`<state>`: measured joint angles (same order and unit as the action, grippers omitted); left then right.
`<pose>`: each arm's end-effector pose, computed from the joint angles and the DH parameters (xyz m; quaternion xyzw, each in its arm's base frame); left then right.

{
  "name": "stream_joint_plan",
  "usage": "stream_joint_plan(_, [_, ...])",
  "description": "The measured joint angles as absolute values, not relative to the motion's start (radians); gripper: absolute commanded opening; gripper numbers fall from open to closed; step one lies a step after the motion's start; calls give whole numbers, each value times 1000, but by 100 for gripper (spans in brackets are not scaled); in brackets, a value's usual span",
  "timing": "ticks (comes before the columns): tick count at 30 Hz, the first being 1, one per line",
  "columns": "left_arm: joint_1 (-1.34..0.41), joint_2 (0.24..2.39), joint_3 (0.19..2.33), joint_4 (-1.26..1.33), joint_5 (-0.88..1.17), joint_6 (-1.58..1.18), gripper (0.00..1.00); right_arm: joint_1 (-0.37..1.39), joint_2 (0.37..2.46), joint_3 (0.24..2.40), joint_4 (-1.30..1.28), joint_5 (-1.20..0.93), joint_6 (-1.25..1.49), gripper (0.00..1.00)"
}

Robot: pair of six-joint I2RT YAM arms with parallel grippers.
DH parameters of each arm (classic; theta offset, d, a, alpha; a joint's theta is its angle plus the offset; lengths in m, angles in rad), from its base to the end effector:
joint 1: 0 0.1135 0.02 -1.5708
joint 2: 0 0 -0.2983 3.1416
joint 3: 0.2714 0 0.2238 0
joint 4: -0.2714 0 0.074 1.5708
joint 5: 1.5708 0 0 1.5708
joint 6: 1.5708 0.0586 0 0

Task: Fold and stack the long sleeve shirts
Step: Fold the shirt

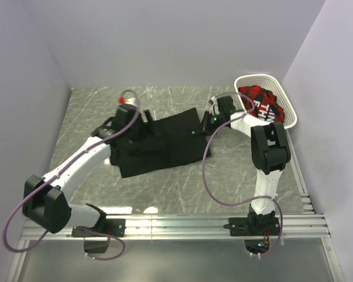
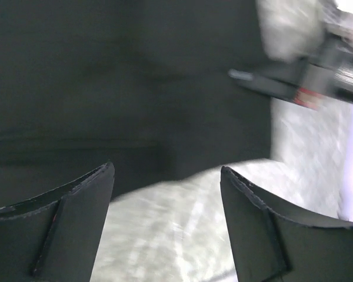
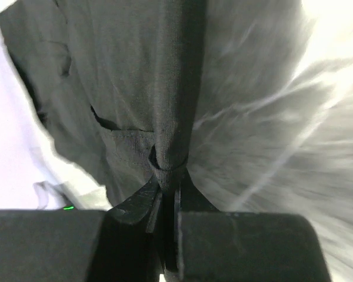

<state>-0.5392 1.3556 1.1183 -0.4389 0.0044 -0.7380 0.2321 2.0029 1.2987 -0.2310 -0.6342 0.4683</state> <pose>0.2431 -0.1457 0.3296 -0.0885 0.8973 -0.2594 0.3461 0.4008 0.1304 0.1930 0.0096 0.9078 0.3801 0.1773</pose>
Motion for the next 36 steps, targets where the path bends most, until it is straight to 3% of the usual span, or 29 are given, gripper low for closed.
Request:
stream_joint_plan(6, [-334,1313,937,-424,33,-728,71,217,2007,1566,-554,-468,229,0])
stream_joint_plan(17, [-241,1367,776,-326,157,-818,61,231,2098,1894,-889,-192,5,0])
stream_joint_plan(31, [-239,1611,773,-97,288,-973,46,370,2106,2019,-1001,198,-96,0])
stream_joint_plan(36, [-239,1661,778,-30,319,-1008,36,439,2106,2046,-1016,334,-102,0])
